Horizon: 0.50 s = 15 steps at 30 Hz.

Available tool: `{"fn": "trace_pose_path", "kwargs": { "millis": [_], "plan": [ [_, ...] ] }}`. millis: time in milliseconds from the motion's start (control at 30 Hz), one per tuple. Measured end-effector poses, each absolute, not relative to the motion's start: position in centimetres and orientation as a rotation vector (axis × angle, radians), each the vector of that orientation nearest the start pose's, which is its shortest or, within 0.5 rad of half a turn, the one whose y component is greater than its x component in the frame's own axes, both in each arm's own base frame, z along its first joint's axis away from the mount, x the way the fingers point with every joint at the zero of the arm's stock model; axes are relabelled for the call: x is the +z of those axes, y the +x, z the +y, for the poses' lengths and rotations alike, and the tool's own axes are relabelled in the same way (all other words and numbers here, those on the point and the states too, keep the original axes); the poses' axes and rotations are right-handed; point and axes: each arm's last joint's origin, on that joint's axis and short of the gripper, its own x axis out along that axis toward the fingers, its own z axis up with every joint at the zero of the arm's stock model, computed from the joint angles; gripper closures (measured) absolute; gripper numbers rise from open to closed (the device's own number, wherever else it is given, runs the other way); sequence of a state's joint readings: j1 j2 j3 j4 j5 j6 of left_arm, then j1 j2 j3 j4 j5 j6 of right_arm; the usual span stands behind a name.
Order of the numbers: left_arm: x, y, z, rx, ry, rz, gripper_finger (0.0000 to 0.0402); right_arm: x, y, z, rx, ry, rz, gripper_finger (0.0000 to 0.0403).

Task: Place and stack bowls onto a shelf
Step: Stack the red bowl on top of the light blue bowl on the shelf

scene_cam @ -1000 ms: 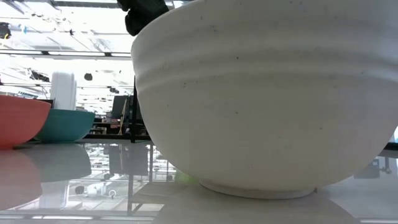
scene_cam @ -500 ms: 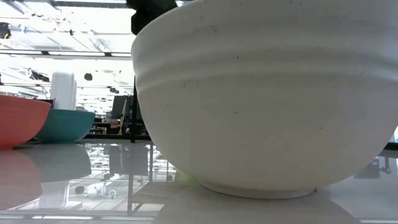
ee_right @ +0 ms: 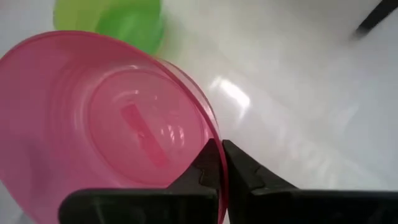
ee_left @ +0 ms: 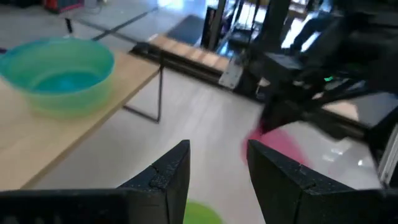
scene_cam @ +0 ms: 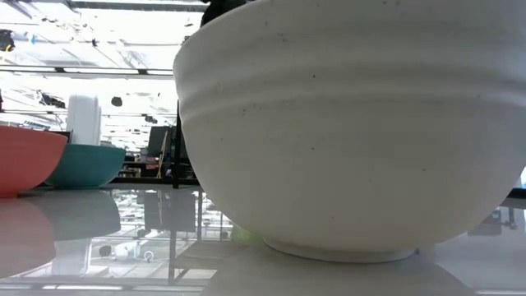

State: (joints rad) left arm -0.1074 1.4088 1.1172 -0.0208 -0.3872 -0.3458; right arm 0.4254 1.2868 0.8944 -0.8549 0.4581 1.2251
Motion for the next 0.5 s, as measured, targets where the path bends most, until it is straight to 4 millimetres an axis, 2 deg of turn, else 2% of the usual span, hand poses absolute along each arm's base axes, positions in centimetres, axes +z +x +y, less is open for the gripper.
{"fn": "trace_pose_path", "kwargs": {
  "millis": [100, 233, 433, 500],
  "plan": [
    [31.7, 32.8, -2.4, 0.352, -0.254, 0.239, 0.0258, 23.8, 21.5, 5.9, -0.729, 0.54, 0.824, 0.0367],
    [31.7, 34.4, -2.5, 0.407, -0.246, 0.228, 0.0258, 24.8, 22.3, 3.3, -0.769, 0.521, 0.731, 0.0373],
    [31.8, 37.6, -2.6, 0.492, -0.152, 0.256, 0.0258, 26.1, 22.9, 0.9, -0.763, 0.5, 0.624, 0.0375],
    [32.4, 38.4, -2.4, 0.549, -0.118, 0.26, 0.0258, 26.5, 22.8, 0.2, -0.78, 0.51, 0.594, 0.037]
  ]
}}
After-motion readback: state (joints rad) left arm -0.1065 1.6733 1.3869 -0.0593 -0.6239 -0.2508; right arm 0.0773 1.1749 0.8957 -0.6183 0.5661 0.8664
